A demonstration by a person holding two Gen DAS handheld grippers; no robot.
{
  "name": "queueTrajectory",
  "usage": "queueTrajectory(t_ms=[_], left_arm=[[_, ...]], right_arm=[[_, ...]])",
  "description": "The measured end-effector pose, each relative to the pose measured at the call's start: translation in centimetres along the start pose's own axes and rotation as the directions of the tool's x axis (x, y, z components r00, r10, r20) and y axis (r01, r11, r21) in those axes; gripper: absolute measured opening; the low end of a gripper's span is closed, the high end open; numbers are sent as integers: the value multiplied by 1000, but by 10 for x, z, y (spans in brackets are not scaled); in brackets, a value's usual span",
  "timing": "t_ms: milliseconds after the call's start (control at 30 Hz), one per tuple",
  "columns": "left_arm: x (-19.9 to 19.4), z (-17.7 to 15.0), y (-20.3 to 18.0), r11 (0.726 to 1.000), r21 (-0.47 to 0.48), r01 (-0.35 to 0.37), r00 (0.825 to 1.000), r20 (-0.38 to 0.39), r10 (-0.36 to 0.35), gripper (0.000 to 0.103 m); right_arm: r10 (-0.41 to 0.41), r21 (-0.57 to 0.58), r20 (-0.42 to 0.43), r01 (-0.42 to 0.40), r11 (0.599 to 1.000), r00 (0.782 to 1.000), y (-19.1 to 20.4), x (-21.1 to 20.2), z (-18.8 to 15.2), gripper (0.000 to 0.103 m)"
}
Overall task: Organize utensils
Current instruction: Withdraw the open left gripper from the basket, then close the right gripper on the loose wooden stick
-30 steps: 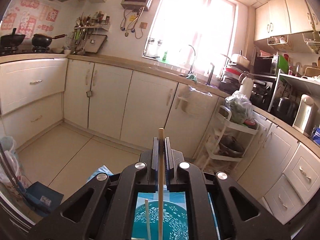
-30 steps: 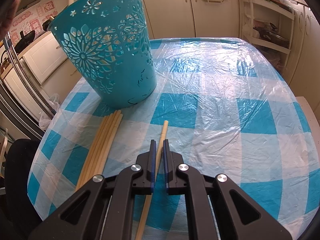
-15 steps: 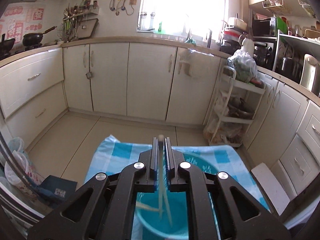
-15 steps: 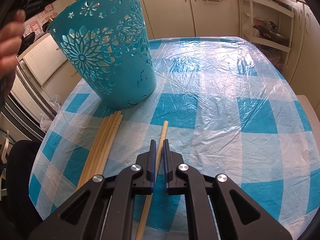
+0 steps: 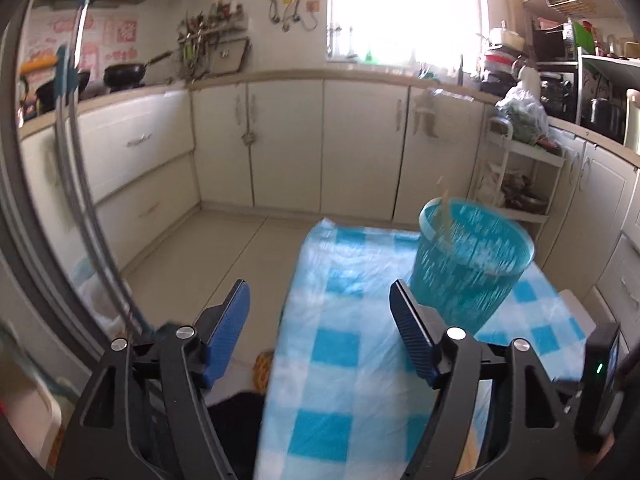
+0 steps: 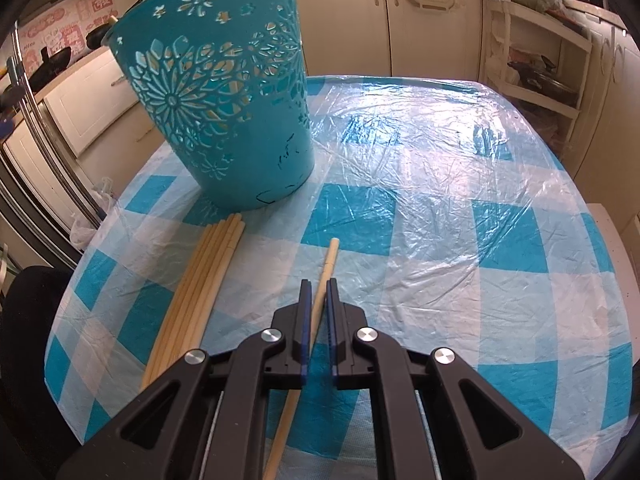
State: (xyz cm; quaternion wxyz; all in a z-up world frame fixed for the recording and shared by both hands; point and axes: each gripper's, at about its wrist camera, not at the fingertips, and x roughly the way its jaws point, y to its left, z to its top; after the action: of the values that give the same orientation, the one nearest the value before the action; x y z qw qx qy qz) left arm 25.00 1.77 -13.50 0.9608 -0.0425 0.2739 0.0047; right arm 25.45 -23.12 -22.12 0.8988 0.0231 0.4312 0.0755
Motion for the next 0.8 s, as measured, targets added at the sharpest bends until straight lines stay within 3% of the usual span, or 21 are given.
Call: queueTrajectory(t_ms=[267, 533, 800], left_arm=[[23, -59, 26, 1000, -18, 4, 991, -134, -6, 70], [20, -69, 22, 999, 11, 30, 993, -116, -29, 73], [22, -71, 23, 998, -5, 56, 989, -137, -56, 75]], right_arm=[[-39, -29, -2, 38, 999, 999, 3, 0, 0, 8], [-82, -54, 2, 82, 995, 997, 10, -2, -3, 7], [-40, 60, -16, 41, 997, 999, -4, -9, -7, 6]])
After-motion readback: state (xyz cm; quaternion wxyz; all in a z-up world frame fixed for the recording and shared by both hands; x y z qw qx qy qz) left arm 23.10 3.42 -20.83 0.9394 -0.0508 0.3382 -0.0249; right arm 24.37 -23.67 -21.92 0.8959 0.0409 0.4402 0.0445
